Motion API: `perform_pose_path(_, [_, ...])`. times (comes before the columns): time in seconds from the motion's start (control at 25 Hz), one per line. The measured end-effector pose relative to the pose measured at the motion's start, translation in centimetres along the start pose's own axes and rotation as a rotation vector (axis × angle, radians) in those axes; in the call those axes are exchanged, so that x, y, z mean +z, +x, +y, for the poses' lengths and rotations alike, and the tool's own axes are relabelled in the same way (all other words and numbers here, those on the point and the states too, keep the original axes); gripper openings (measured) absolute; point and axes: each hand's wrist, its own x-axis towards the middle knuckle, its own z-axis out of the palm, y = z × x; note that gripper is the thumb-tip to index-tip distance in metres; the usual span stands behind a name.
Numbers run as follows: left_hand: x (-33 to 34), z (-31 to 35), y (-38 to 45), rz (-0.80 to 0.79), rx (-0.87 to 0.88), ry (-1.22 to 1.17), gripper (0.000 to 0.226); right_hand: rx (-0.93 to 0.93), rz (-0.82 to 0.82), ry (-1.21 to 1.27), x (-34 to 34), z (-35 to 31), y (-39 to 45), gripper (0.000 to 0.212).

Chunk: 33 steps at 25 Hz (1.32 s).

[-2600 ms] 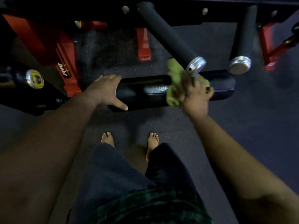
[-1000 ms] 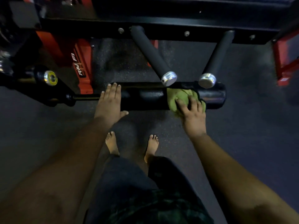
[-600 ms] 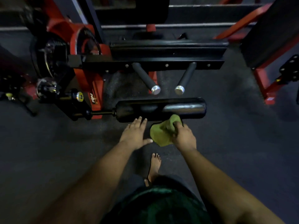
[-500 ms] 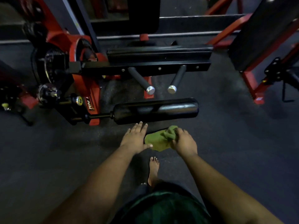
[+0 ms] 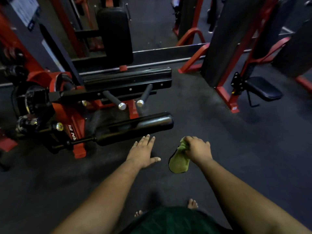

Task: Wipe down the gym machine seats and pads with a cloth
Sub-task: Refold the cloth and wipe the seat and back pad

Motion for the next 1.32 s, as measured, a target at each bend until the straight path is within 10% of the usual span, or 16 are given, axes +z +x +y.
perform_pose_path(0.44, [-5.3,19.2,11.9,0.118,-0.03,-0.004,0.104,-0.049,0.091,0.183,-11.4,18.6,7.5,0.043])
perform_pose_path(0.88, [-10.9,30.1,29.4,0.154,0.06,-0.624,0.08,0.213,-0.065,1.434,-19.0,24.2,24.3,0.015])
perform_pose_path(1.32, [-19.6,29.2,47.3,0.47,-0.095,-1.118,0.006,0.1,-0.092,1.426,-25.4,26.4,41.6,0.016])
